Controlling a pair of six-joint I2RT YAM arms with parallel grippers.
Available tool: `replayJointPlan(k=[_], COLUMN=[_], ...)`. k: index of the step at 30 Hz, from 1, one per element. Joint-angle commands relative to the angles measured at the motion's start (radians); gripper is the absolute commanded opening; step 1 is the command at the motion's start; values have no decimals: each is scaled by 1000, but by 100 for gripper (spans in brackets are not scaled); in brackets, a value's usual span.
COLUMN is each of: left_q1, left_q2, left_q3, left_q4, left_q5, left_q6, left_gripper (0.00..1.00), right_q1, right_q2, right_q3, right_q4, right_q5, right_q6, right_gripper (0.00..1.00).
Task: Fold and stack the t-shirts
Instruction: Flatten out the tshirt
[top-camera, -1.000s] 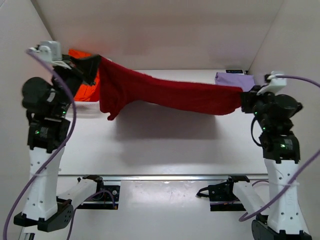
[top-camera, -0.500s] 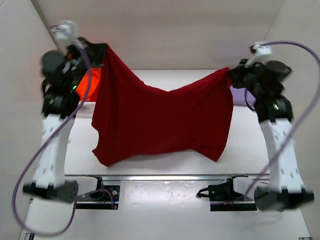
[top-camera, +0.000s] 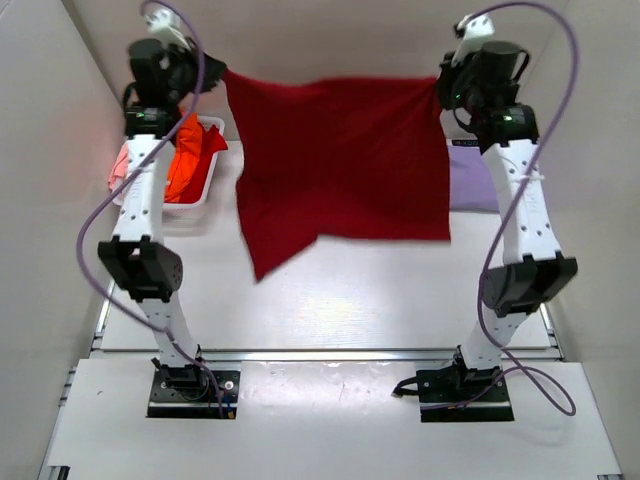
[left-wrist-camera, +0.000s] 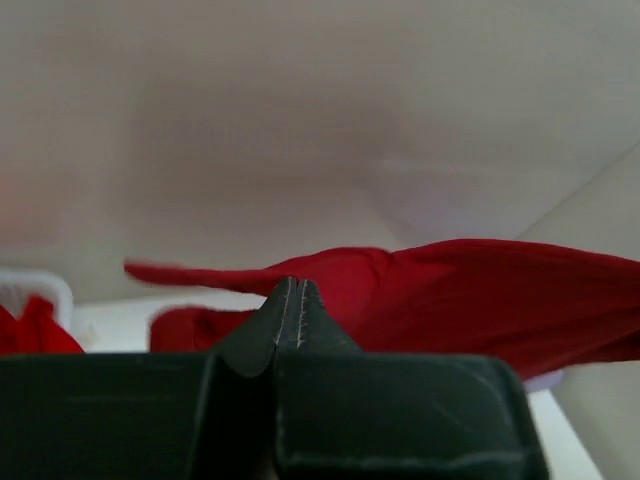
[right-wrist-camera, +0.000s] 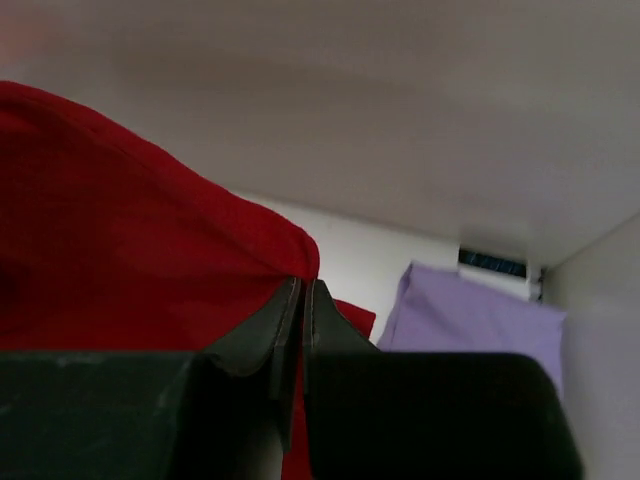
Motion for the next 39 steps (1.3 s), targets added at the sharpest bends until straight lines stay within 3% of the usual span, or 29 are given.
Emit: replayJointPlan(k=[1,4,7,11,13,20,21,23,24,25,28,36,39], left_q1=[54,35,-24,-44,-59,-163,-163,-179,-188,-192,-195,-221,-300], left_q2=[-233,-296,-422,-633,-764,-1124,-1173,-1203,-1207,-1207,-1204,-1224,-1250], left_q3=[46,-61,-288,-763,-932,-1502,-1549,-1589,-1607,-1614,-1614,-1721,-1724], left_q4=[131,128,166,272,230,79,37,-7,-13,-11,-14,-57,-70], left_q5=[87,83,84,87,49,-11,-26,-44,-38,-29,-21,25,-61], left_q6=[-59,-26,6,-14,29,43,41,67,66,61,66,46,-45], left_gripper=[0,0,0,0,0,0,0,14,34,45,47,40,42], right_q1=[-46,-78,-77,-50,-56,-86,-91,-105,-127,-140,-149,-172,-181], right_q2=[-143,-195,-264,-407,-474,-596,-611,-619,-616,-608,-616,-605,-593], right_q3=[48,-82,-297,-668,-849,-1162,-1199,-1250,-1277,-1297,-1343,-1405,-1417], right_q4=[87,100,126,171,171,33,3,-57,-76,-90,-133,-148,-137], right_q5=[0,-40,-65,-69,-112,-155,-160,-186,-192,-191,-177,-146,-135], right_q6=[3,20,32,43,60,196,215,216,221,207,190,172,169], right_gripper=[0,0,0,0,1,0,0,0,0,0,0,0,0])
